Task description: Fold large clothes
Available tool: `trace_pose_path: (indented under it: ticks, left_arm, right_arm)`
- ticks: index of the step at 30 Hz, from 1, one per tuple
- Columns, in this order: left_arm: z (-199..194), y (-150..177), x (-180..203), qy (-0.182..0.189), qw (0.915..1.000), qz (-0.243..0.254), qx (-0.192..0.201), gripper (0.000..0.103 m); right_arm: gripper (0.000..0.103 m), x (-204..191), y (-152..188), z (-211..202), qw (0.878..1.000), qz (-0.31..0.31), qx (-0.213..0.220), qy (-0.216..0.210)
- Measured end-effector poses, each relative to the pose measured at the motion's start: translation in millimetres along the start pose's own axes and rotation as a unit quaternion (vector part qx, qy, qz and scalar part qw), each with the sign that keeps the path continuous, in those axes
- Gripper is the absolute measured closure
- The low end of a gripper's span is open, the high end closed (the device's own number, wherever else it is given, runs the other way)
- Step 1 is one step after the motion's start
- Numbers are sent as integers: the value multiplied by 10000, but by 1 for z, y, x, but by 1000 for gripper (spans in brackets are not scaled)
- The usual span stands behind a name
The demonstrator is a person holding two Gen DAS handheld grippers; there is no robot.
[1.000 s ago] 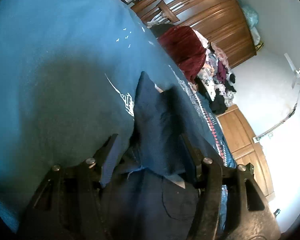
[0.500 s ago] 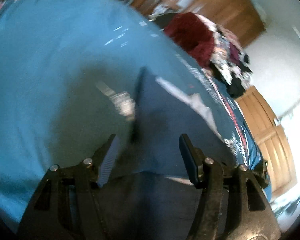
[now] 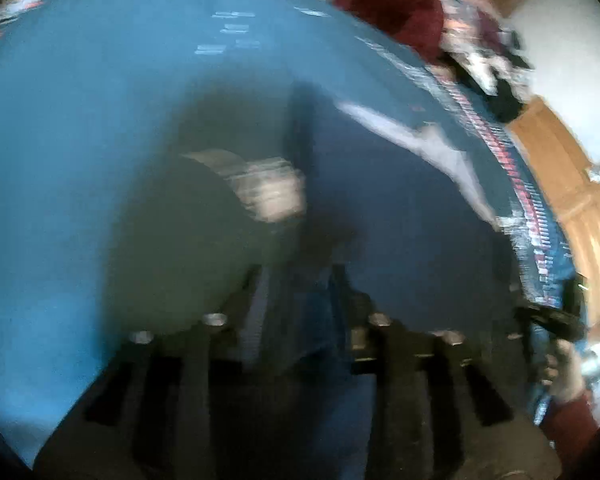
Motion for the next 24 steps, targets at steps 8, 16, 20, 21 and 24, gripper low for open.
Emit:
trace_pose_path:
  ticks: [8,16,20,21,24]
  left_arm:
    - [-75,111,-8,1406,9887,-227,-465,39]
    - [-85,142,-4,1505,9860,-303,-647,39]
    - [-90,147,1,1470,9865,-224,-692,39]
    - [-90,148,2,1492,9861,-240,-688,39]
    - [-93,158,-1,1599,9844,-264,-689,39]
  right_arm:
    - [63,65,182,-116,9942,955,-311,-391]
    - [47,54,245,-107,9867,1192,-512,-982]
    - [46,43,256,-96,9899,1037,-582,-769]
    - [46,42,260,-97,9898,1050,-585,-767]
    - [46,39,268,-91,9894,1024,-663,-787]
Point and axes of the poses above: each gripper's, at about its wrist camera, not at the fingertips, and z roughly the way its jaws point, x to its right, y to its underside, the point moved 2 cm from there along z, roughly the way its jaws point
